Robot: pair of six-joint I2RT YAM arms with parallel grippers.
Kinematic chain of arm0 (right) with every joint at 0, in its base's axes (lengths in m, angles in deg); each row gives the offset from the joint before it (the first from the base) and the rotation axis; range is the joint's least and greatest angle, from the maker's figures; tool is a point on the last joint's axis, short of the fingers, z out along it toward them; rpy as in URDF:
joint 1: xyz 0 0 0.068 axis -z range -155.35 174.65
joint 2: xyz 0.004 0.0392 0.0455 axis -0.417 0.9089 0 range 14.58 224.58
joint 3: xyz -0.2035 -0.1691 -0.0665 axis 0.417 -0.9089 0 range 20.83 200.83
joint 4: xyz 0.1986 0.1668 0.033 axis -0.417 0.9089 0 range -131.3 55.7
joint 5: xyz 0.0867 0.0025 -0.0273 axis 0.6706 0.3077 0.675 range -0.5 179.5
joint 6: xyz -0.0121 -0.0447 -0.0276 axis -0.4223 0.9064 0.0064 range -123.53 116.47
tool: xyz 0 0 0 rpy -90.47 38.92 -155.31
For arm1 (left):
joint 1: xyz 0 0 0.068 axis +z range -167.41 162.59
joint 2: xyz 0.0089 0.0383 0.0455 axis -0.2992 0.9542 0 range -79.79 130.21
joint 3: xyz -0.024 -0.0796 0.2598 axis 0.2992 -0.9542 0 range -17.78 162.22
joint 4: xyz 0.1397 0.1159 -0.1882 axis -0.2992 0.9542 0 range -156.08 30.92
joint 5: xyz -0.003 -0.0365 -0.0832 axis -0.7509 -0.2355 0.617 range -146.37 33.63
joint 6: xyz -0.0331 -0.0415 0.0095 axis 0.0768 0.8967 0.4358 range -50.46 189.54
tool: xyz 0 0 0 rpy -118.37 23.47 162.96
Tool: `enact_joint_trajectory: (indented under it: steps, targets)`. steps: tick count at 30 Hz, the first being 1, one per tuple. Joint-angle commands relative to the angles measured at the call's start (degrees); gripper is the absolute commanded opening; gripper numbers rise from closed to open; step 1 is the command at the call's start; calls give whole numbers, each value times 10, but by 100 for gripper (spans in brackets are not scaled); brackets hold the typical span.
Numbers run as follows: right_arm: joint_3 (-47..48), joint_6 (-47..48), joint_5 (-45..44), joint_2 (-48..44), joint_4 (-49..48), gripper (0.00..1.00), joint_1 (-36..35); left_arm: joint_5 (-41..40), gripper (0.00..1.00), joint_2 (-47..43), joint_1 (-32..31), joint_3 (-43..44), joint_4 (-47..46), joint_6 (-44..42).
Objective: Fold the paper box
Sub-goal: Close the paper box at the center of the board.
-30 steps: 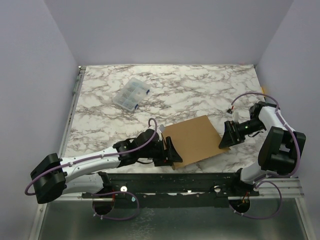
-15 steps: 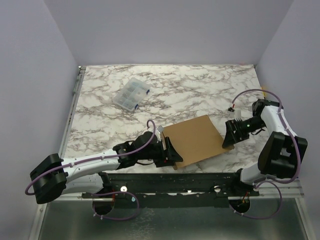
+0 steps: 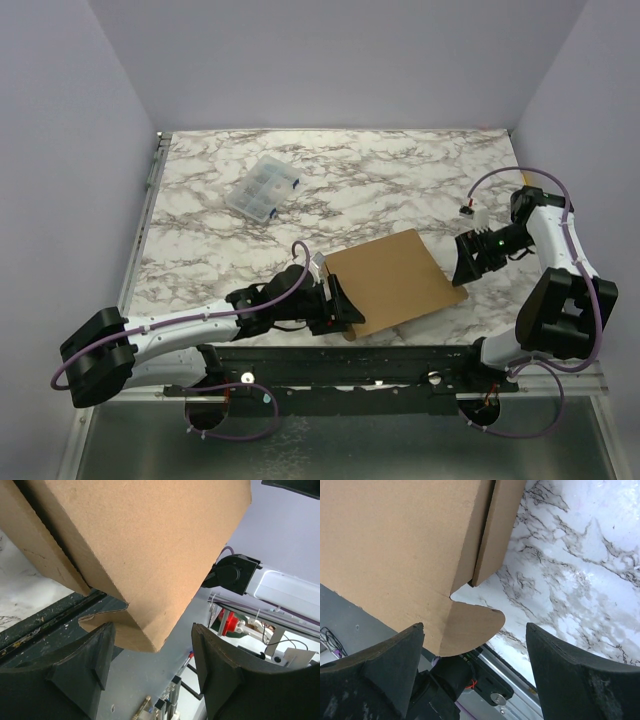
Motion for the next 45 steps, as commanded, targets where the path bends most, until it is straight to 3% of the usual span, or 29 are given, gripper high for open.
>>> enact_joint_trajectory:
  steps: [1,21,34,45]
  targets:
    - [3,18,2,-13,30,85,3,-8,68,2,-4,0,-24,9]
    - [-65,6,92,11,44,71,1,-9,68,17,-6,-1,-52,18]
    - [-87,-17,92,5,2,64,1,-33,66,12,-12,-17,-73,25]
    - [-100,-16,76,-10,-21,64,1,-52,66,10,-23,-27,-89,23]
